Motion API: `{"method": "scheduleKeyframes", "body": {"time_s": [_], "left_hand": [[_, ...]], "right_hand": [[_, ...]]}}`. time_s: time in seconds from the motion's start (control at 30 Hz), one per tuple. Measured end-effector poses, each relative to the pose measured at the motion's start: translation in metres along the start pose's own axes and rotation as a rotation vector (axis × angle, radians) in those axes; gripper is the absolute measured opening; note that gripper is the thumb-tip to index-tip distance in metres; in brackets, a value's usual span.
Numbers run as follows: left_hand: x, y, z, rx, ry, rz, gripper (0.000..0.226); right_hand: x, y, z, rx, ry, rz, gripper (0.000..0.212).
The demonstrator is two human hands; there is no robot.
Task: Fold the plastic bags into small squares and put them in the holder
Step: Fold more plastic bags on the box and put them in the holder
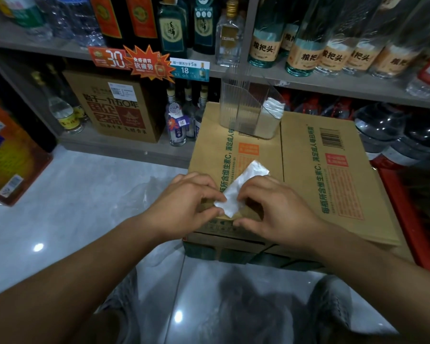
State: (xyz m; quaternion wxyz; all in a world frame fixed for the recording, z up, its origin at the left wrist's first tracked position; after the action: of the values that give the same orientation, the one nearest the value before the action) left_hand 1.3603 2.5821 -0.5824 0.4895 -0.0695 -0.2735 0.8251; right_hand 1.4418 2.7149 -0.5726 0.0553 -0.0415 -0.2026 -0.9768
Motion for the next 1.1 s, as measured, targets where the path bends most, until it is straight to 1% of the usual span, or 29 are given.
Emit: {"method": "scheduleKeyframes", "body": {"time_s": [0.13,0.23,0.4,0.47,0.57,0.67,0.77,0.83,0.97,1.1], "left_hand": [[0.002,0.000,-0.001,-0.051,0.024,0.009,0.032],[0.004,0.002,-0.002,-0.102,0.020,0.025,0.030],[0.003,0.005,-0.003,-0.195,-0.011,0.066,0.040],[0.004,0.005,-0.003,-0.197,-0.011,0.066,0.041],[0.003,0.004,-0.002,-0.162,-0.027,0.052,0.043],[0.004,-0.002,0.003,-0.144,-0.050,0.033,0.058],[0.009,-0.004,0.001,-0.221,-0.033,0.059,0.063],[0.011,-0.001,-0.005,-0.251,-0.003,0.092,0.058],[0.013,-0.001,-0.012,-0.230,0.024,0.107,0.040],[0.013,0.001,-0.014,-0.261,0.001,0.130,0.023]], "right_hand": [[-0.001,0.004,0.001,-0.037,-0.042,0.001,0.045],[-0.002,0.009,0.000,-0.100,-0.047,0.044,0.036],[-0.004,0.016,-0.004,-0.240,-0.082,0.127,0.024],[-0.004,0.017,-0.005,-0.256,-0.098,0.142,0.019],[-0.004,0.015,0.002,-0.139,-0.151,0.109,0.021],[-0.008,0.010,0.011,0.021,-0.186,0.038,0.016],[-0.011,0.006,0.012,0.146,-0.186,-0.019,0.009],[-0.014,0.005,0.012,0.217,-0.190,-0.040,0.009],[-0.019,0.000,0.013,0.363,-0.225,-0.117,0.007],[-0.020,-0.007,0.013,0.491,-0.249,-0.212,0.010]]}}
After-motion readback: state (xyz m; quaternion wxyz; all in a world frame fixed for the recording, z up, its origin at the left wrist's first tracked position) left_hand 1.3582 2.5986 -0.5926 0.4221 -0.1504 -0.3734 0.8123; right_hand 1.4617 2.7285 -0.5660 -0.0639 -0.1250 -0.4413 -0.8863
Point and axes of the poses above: each hand's wrist, its own x-axis towards the middle knuckle, its own z-axis out of the back of the hand, y = z × x, the point moved 8 cm from there along x, towards the middle knuckle, and after that the axes turned 1 degree about x, right-handed, at the moved point
